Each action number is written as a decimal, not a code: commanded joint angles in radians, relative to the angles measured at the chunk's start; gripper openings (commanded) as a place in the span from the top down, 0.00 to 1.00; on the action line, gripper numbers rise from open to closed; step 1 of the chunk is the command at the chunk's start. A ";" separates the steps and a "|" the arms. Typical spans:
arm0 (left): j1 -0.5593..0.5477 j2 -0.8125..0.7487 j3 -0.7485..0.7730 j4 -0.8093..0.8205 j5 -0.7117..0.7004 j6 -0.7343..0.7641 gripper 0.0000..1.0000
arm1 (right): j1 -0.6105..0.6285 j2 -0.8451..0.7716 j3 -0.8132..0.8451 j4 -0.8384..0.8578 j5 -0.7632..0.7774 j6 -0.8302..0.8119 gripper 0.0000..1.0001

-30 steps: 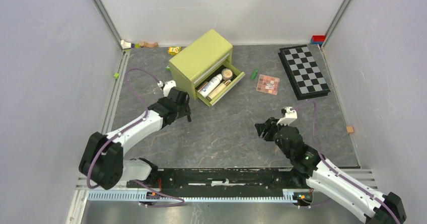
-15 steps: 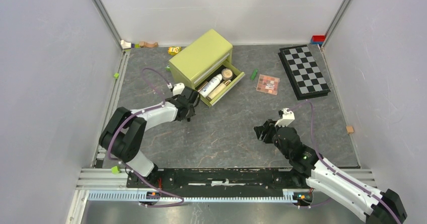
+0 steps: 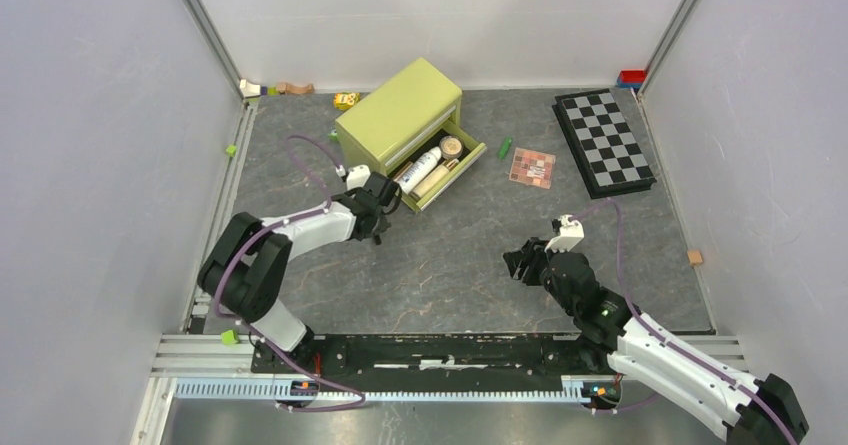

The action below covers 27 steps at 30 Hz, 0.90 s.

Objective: Organize the makeup
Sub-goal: Pick up the makeup from the center of the board.

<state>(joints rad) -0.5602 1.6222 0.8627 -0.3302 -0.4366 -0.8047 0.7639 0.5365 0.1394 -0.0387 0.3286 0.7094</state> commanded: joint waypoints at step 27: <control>-0.488 -0.667 -0.359 0.459 0.377 0.042 0.98 | 0.176 0.322 -0.077 0.911 -0.358 0.337 0.21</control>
<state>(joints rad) -1.0290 0.9070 0.4480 0.0189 -0.1135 -0.7734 0.9047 0.8089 0.0780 0.7044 -0.0479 0.9886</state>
